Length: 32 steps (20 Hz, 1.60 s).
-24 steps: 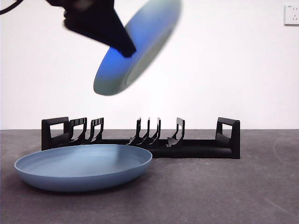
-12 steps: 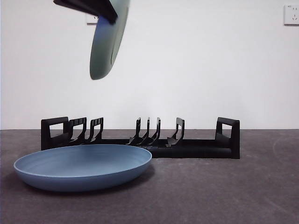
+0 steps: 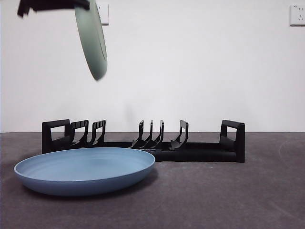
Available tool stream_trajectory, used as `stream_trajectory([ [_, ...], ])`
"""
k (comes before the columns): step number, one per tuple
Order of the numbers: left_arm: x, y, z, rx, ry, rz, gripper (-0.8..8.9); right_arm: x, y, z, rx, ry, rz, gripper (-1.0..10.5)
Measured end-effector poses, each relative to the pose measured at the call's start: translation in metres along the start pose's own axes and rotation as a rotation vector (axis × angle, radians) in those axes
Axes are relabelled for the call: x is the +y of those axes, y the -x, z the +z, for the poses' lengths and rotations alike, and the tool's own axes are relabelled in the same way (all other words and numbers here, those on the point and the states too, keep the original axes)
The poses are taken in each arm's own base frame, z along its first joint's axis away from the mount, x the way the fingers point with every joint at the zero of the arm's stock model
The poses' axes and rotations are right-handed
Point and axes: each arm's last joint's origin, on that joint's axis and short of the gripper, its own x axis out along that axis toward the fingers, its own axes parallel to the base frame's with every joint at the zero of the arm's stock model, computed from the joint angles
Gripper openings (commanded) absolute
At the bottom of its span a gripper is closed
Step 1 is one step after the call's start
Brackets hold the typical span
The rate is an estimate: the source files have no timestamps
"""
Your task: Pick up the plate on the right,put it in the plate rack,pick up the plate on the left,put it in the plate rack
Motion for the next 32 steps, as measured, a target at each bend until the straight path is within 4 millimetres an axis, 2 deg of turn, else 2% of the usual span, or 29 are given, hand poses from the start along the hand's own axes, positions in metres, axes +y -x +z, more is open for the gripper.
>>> stream_trajectory([
  [6,0.037,-0.021,-0.016,0.087,0.129,0.024,-0.09,0.0,-0.001,0.0,0.003,-0.001,-0.001,2.5],
  [9,0.045,-0.028,-0.02,0.111,0.149,0.029,-0.09,-0.001,-0.002,-0.001,0.014,-0.004,-0.003,2.5],
  [17,0.053,-0.033,-0.036,0.207,0.146,0.075,-0.09,-0.002,-0.005,-0.003,0.033,-0.009,-0.006,2.5],
  [24,0.054,-0.032,-0.05,0.325,0.097,0.12,0.06,-0.007,-0.02,-0.008,0.077,-0.02,-0.014,2.5],
  [25,0.054,-0.033,-0.05,0.328,0.09,0.129,0.49,-0.008,-0.022,-0.008,0.083,-0.022,-0.015,2.5],
  [27,0.054,-0.033,-0.05,0.335,0.073,0.175,1.94,-0.009,-0.024,-0.009,0.089,-0.023,-0.016,2.5],
  [28,0.055,-0.033,-0.05,0.336,0.07,0.179,2.27,-0.009,-0.025,-0.009,0.092,-0.024,-0.016,2.5],
  [32,0.053,-0.033,-0.052,0.355,0.075,0.177,2.42,-0.009,-0.026,-0.01,0.097,-0.026,-0.015,2.5],
])
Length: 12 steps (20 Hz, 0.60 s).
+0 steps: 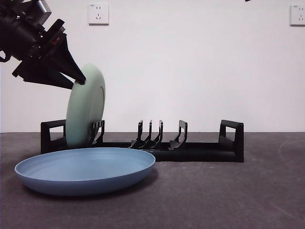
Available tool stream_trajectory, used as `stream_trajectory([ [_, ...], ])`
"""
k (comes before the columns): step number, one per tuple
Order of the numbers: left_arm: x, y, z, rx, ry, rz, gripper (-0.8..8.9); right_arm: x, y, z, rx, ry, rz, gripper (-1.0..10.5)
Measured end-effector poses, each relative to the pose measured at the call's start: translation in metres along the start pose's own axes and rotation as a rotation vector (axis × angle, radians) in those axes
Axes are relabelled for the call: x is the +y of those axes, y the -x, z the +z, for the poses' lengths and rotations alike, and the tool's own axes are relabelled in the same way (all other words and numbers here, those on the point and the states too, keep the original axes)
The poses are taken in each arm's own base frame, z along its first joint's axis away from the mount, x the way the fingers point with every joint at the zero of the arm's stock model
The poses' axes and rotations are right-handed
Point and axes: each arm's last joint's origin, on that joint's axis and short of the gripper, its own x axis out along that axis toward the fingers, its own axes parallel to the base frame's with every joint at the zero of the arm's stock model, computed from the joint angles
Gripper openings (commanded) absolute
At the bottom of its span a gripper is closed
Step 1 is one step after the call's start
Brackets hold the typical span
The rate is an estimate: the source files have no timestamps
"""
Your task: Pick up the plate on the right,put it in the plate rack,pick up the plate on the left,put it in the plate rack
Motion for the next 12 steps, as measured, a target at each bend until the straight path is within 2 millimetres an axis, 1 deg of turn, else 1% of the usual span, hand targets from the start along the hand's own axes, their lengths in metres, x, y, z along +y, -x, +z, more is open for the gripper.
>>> stream_trajectory([
  [2,-0.003,-0.001,-0.002,0.024,0.009,-0.012,3.27,0.0,0.0,-0.001,0.013,-0.004,0.001,2.5],
  [4,-0.008,0.003,-0.002,0.038,0.011,-0.018,3.27,0.003,-0.003,-0.006,0.057,-0.008,0.017,2.5],
  [5,-0.014,0.009,0.001,0.019,-0.006,-0.021,3.27,0.006,-0.008,-0.009,0.096,-0.012,0.054,2.5],
  [6,-0.021,0.017,0.005,-0.008,-0.027,-0.023,3.26,0.008,-0.013,-0.013,0.135,-0.017,0.097,2.5],
  [8,-0.038,0.04,0.015,-0.084,-0.083,-0.026,3.24,0.013,-0.028,-0.022,0.226,-0.032,0.164,2.5],
  [10,-0.056,0.065,0.021,-0.162,-0.139,-0.022,3.24,0.018,-0.047,-0.033,0.309,-0.037,0.187,2.5],
  [12,-0.075,0.092,0.024,-0.23,-0.186,0.021,3.23,0.023,-0.07,-0.046,0.395,-0.038,0.207,2.5],
])
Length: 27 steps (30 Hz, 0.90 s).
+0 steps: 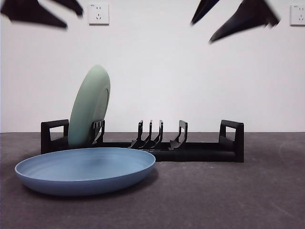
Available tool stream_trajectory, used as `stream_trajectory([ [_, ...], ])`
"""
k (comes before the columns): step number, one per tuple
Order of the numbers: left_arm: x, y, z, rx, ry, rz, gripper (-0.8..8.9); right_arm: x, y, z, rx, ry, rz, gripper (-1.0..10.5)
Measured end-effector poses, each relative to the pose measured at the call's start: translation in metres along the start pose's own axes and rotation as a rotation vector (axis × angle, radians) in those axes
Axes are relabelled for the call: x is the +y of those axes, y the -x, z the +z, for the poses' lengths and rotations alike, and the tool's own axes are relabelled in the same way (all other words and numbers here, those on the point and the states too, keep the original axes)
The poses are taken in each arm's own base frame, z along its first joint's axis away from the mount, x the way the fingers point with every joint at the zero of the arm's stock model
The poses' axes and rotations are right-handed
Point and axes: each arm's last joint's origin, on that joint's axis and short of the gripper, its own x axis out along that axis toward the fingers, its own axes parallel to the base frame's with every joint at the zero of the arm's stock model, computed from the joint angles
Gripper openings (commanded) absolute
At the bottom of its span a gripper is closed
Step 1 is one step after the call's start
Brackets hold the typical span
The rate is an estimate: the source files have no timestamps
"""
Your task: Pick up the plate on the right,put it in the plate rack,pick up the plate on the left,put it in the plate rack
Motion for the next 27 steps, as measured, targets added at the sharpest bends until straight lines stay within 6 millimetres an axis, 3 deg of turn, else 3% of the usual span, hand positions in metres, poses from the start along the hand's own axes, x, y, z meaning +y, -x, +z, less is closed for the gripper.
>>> stream_trajectory([
  [6,-0.042,0.069,0.016,-0.167,-0.114,0.155,3.15,-0.008,-0.07,-0.016,0.205,-0.029,0.015,2.5],
  [15,-0.068,0.127,0.041,-0.205,-0.165,0.224,3.14,-0.025,-0.139,-0.04,0.348,-0.053,0.013,2.5],
  [20,-0.074,0.141,0.049,-0.226,-0.196,0.234,3.14,-0.033,-0.167,-0.054,0.398,-0.063,0.01,2.5],
  [27,-0.072,0.136,0.046,-0.174,-0.181,0.231,3.14,-0.039,-0.186,-0.063,0.414,-0.082,0.054,1.8],
])
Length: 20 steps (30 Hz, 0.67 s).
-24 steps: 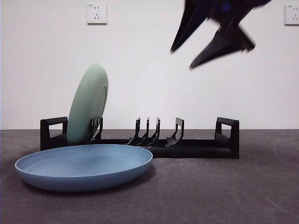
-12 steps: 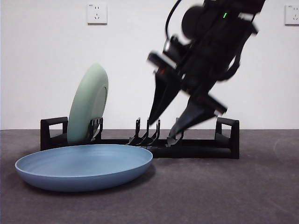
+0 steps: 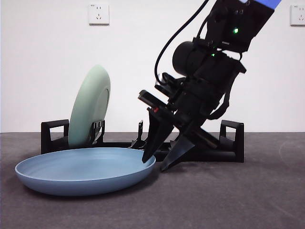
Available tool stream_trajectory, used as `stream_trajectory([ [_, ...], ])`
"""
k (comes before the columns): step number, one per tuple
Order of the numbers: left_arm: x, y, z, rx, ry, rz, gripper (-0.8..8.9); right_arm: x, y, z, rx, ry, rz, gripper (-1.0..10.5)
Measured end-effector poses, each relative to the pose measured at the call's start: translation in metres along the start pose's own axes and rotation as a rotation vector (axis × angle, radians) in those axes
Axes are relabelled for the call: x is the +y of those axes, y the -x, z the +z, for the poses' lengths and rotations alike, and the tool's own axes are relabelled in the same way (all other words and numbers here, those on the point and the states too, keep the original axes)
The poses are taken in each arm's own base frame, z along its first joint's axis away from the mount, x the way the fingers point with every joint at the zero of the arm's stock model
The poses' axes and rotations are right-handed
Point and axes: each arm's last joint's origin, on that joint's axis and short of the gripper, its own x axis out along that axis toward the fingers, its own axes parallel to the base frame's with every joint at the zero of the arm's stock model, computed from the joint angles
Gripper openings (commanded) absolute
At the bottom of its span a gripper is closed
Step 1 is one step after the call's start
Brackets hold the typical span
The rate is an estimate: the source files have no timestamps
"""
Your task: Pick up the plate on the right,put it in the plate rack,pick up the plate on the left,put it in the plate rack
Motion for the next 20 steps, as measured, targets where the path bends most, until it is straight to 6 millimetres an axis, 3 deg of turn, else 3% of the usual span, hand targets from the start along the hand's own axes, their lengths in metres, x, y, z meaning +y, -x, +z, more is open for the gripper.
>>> stream_trajectory([
  [4,0.001,-0.004,-0.002,0.034,0.004,0.016,3.14,-0.001,-0.001,0.0,0.0,-0.007,0.0,-0.1],
  [16,0.002,-0.027,-0.013,0.176,0.01,-0.031,3.14,-0.001,-0.001,-0.005,0.053,-0.073,-0.012,-0.2],
  [20,-0.001,-0.042,-0.017,0.238,0.012,-0.086,3.14,0.003,0.01,-0.01,0.086,-0.09,-0.041,-0.2],
])
